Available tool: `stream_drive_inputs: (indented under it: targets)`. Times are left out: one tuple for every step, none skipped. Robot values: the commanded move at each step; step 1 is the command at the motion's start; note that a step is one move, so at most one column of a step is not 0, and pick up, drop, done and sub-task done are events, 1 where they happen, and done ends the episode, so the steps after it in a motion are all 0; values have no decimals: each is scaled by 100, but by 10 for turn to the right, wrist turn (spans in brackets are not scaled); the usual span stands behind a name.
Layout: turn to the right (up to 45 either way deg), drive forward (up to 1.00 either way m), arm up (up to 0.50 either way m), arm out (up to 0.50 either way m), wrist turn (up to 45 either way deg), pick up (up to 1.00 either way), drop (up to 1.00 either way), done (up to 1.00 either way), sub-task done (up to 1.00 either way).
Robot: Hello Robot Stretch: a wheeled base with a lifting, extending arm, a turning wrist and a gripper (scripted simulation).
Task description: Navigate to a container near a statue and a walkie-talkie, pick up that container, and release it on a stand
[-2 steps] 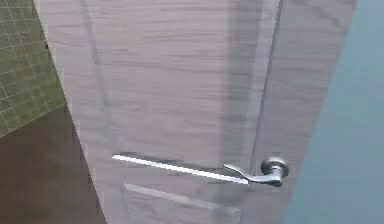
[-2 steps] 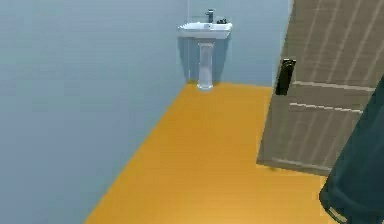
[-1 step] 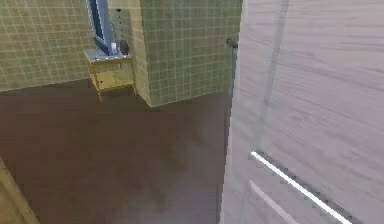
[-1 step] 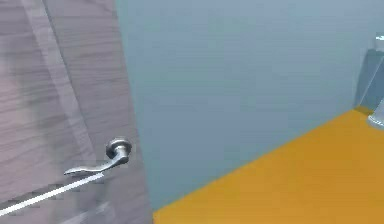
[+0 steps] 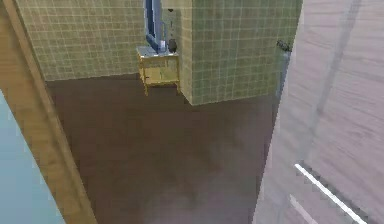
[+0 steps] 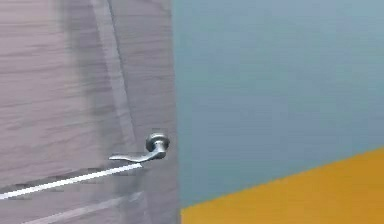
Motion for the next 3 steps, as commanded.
stream_drive_inputs:
  targets:
    - [0,45,0,0,0,0,0,0,0]
    - [-330,0,0,0,0,0,0,0,0]
    - [0,45,0,0,0,0,0,0,0]
